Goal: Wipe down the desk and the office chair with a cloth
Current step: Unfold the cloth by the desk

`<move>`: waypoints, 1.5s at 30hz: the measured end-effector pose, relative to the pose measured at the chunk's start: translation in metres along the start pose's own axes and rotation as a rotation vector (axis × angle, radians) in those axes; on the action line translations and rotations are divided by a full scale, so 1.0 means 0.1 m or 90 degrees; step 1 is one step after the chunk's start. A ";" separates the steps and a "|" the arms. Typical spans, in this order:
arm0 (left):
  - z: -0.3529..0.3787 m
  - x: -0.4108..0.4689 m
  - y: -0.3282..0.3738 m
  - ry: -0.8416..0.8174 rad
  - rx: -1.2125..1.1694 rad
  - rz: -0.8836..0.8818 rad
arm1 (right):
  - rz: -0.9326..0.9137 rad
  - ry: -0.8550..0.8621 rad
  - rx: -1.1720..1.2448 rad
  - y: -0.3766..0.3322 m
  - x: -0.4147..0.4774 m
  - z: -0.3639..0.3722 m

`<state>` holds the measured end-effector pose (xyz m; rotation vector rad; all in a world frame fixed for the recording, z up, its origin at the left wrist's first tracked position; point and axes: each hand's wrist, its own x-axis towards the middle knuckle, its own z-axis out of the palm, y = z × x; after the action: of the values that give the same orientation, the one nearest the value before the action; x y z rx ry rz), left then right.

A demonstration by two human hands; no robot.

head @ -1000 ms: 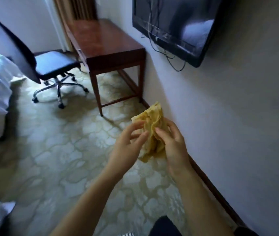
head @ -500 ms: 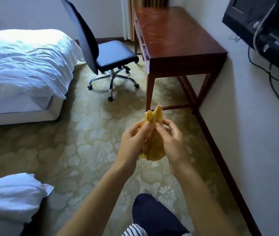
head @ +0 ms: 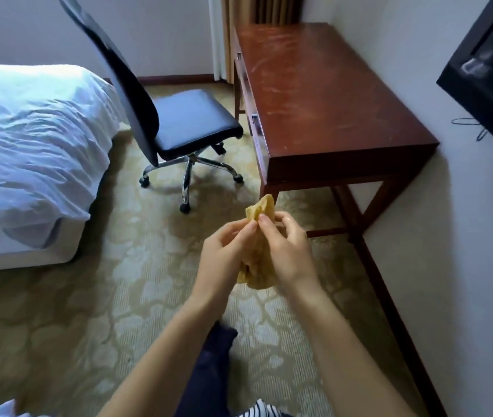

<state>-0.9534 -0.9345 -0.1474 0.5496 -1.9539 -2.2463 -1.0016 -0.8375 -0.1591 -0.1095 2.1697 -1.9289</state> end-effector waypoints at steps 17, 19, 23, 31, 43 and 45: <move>0.60 3.81 0.27 -0.188 -0.023 -0.186 | 0.101 0.229 0.003 -0.20 3.40 -0.09; 0.73 4.04 0.26 -0.184 -0.033 -0.213 | 0.123 0.232 -0.023 -0.15 3.64 -0.21; 1.04 4.60 0.28 -0.144 -0.041 -0.248 | 0.123 0.191 -0.041 -0.07 4.21 -0.53; 1.55 5.21 0.25 0.010 -0.095 -0.258 | 0.037 -0.093 -0.135 -0.11 5.14 -1.25; 1.54 5.64 0.28 0.095 -0.283 -0.347 | 0.058 -0.060 -0.092 -0.01 5.83 -1.48; 1.53 5.68 0.28 0.086 -0.213 -0.325 | 0.076 -0.058 -0.084 0.01 5.84 -1.38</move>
<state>-1.5367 -0.9768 -0.2147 1.2217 -1.4421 -2.6560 -1.5983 -0.8272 -0.2195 -0.0868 2.1909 -1.6835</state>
